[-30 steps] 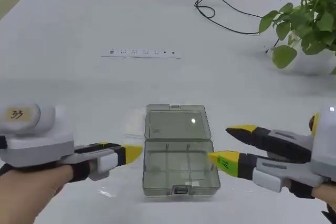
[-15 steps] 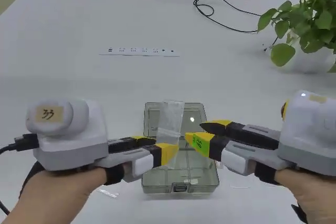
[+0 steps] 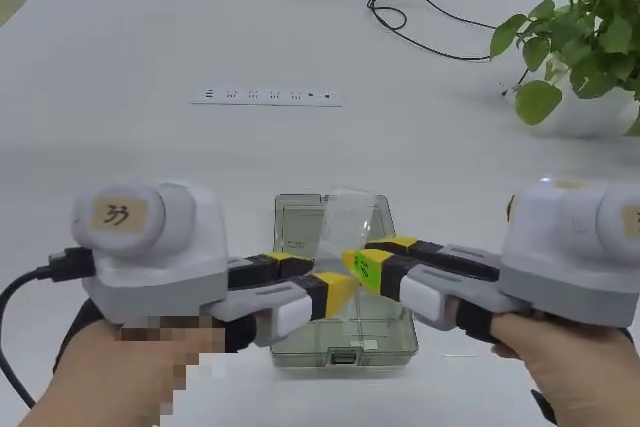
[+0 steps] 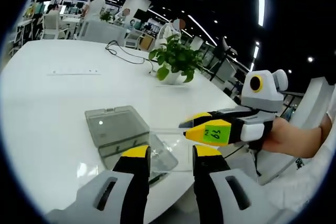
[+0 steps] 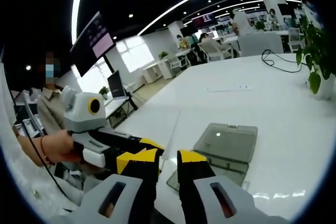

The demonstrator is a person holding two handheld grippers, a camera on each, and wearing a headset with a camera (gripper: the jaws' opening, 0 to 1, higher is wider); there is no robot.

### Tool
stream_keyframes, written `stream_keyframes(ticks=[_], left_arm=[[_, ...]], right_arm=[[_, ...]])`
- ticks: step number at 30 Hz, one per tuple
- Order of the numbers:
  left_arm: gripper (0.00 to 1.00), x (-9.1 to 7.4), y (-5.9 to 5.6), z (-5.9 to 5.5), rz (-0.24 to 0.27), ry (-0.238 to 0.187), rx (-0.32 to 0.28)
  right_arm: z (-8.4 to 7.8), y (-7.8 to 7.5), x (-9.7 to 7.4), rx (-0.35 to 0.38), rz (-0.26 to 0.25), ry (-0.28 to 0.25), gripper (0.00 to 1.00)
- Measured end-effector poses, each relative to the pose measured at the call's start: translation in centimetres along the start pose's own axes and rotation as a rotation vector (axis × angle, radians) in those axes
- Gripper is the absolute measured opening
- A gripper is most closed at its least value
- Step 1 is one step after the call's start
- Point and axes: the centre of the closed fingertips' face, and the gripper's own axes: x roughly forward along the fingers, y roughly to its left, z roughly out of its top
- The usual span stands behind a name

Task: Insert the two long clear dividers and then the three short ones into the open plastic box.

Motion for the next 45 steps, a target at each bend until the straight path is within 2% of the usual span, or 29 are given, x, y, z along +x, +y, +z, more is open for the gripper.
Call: stream_keyframes(ticks=[3, 7, 9, 12, 21, 27, 33, 39, 43, 45], left_arm=[[0.30, 0.0, 0.0, 0.0, 0.003, 0.002, 0.008], [0.31, 0.1, -0.1, 0.1, -0.003, -0.009, -0.004], [0.28, 0.2, -0.1, 0.0, 0.001, -0.008, 0.002], [0.30, 0.2, -0.3, 0.0, -0.009, -0.009, -0.014], [0.36, 0.0, -0.7, -0.1, -0.034, -0.009, 0.022], [0.44, -0.2, -0.6, -0.4, -0.049, -0.010, 0.078], [0.52, -0.8, 0.1, -1.3, -0.067, -0.001, 0.159], [0.61, -1.5, 0.7, -2.3, -0.091, 0.014, 0.226], [0.70, -1.9, 1.2, -3.4, -0.112, 0.036, 0.301], [0.72, -2.0, 1.4, -3.9, -0.121, 0.051, 0.315]], right_arm=[[-0.2, 0.1, 0.1, 0.020, -0.001, 0.006, 0.09], [0.0, 0.1, 0.1, 0.054, -0.024, -0.006, 0.07], [0.0, 0.1, 0.2, 0.049, -0.039, -0.006, 0.07], [0.0, 0.0, 0.1, 0.058, -0.046, -0.008, 0.07], [-0.1, 0.0, 0.1, 0.087, -0.042, 0.004, 0.07], [0.5, -0.6, -0.3, 0.109, -0.054, 0.004, 0.07], [0.7, -2.1, -0.6, 0.135, -0.089, 0.026, 0.07], [0.4, -4.2, -0.9, 0.159, -0.149, 0.077, 0.07], [0.0, -5.5, -0.9, 0.186, -0.187, 0.116, 0.07], [-0.3, -6.1, -1.0, 0.208, -0.206, 0.142, 0.07]])
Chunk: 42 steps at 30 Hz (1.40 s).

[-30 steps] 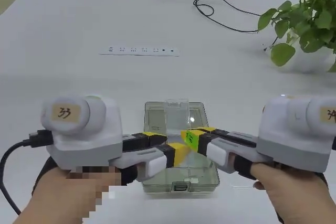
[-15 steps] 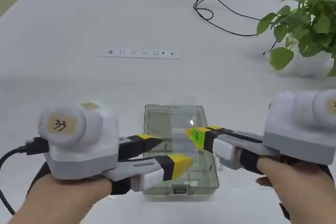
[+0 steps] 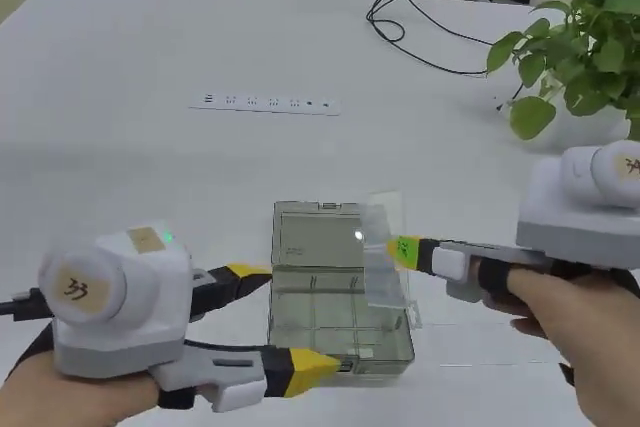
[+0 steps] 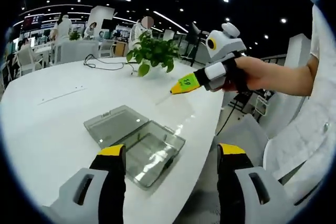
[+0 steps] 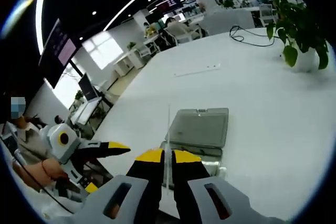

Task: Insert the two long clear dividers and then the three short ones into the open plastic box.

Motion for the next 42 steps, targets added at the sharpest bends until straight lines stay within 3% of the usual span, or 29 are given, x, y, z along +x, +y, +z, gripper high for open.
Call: stream_keyframes(ticks=[10, 20, 27, 35, 42], left_arm=[[0.84, 0.1, 0.4, -2.1, -0.033, 0.044, 0.084], [0.92, 0.3, 0.4, -3.7, -0.055, 0.073, 0.137], [0.94, 0.1, 0.6, -4.3, -0.063, 0.071, 0.138], [0.93, 0.1, 0.6, -4.2, -0.074, 0.056, 0.130], [0.92, 0.1, 0.6, -4.3, -0.079, 0.048, 0.113]], right_arm=[[-2.7, -1.1, 1.1, 0.055, -0.081, 0.177, 0.07], [-5.1, -2.2, 2.3, 0.132, -0.136, 0.314, 0.07], [-5.9, -2.6, 3.3, 0.173, -0.158, 0.358, 0.07], [-6.4, -4.1, 4.5, 0.198, -0.187, 0.392, 0.07], [-6.7, -4.1, 4.8, 0.199, -0.205, 0.405, 0.07]])
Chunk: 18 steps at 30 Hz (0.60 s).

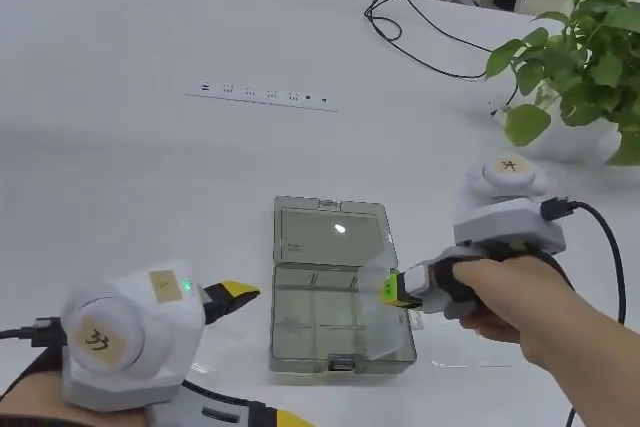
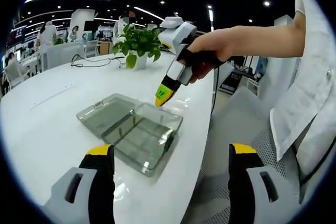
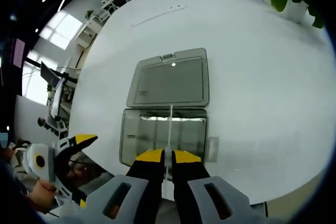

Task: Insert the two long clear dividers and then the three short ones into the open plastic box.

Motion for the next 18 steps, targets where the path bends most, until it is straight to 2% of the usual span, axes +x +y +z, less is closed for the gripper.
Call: stream_keyframes(ticks=[3, 9, 13, 15, 18], left_arm=[[0.92, 0.0, 0.0, 0.0, 0.002, -0.006, -0.008], [0.91, 0.0, 0.1, 0.2, 0.005, -0.018, -0.023], [0.90, -0.1, 0.2, 0.2, 0.008, -0.024, -0.030], [0.90, -0.1, 0.2, 0.2, 0.009, -0.027, -0.034], [0.90, 0.0, 0.2, 0.2, 0.009, -0.028, -0.037]], right_arm=[[0.2, -0.3, 0.2, 0.005, -0.001, 0.000, 0.07], [-0.1, 0.2, 0.3, -0.005, -0.011, -0.012, 0.07], [0.3, -0.4, 0.3, -0.002, -0.019, -0.052, 0.06], [0.1, -0.4, 0.1, 0.009, -0.020, -0.088, 0.06], [0.6, -1.0, 0.1, 0.034, -0.021, -0.129, 0.06]])
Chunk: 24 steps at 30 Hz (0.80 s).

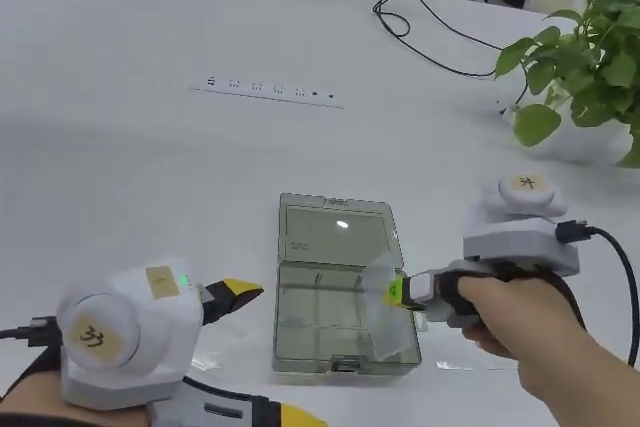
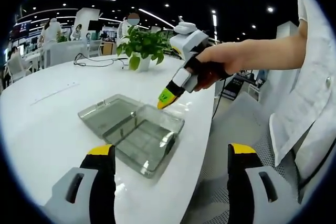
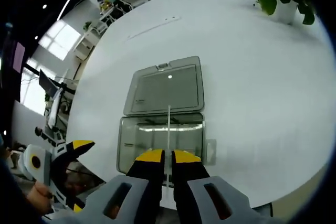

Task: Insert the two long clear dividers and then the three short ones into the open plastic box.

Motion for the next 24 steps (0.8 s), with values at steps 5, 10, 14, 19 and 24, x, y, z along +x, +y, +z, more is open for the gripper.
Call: stream_keyframes(ticks=[5, 10, 14, 19, 24], left_arm=[[0.90, 0.2, -0.2, -0.2, -0.013, 0.008, 0.002], [0.90, 0.3, -0.2, 0.0, -0.022, 0.009, 0.007], [0.90, 0.3, -0.1, 0.0, -0.022, 0.008, 0.007], [0.89, 0.4, -0.1, 0.0, -0.022, 0.007, 0.003], [0.89, 0.3, -0.2, -0.1, -0.024, 0.010, -0.001]], right_arm=[[-0.3, 0.2, 0.4, 0.023, 0.003, -0.019, 0.06], [-0.3, 0.1, 0.7, 0.018, -0.010, -0.026, 0.06], [-0.4, -0.2, 0.8, 0.019, -0.015, -0.023, 0.06], [-0.5, -0.1, 1.0, 0.017, -0.014, -0.022, 0.06], [-0.7, -0.3, 1.3, 0.001, -0.028, -0.019, 0.06]])
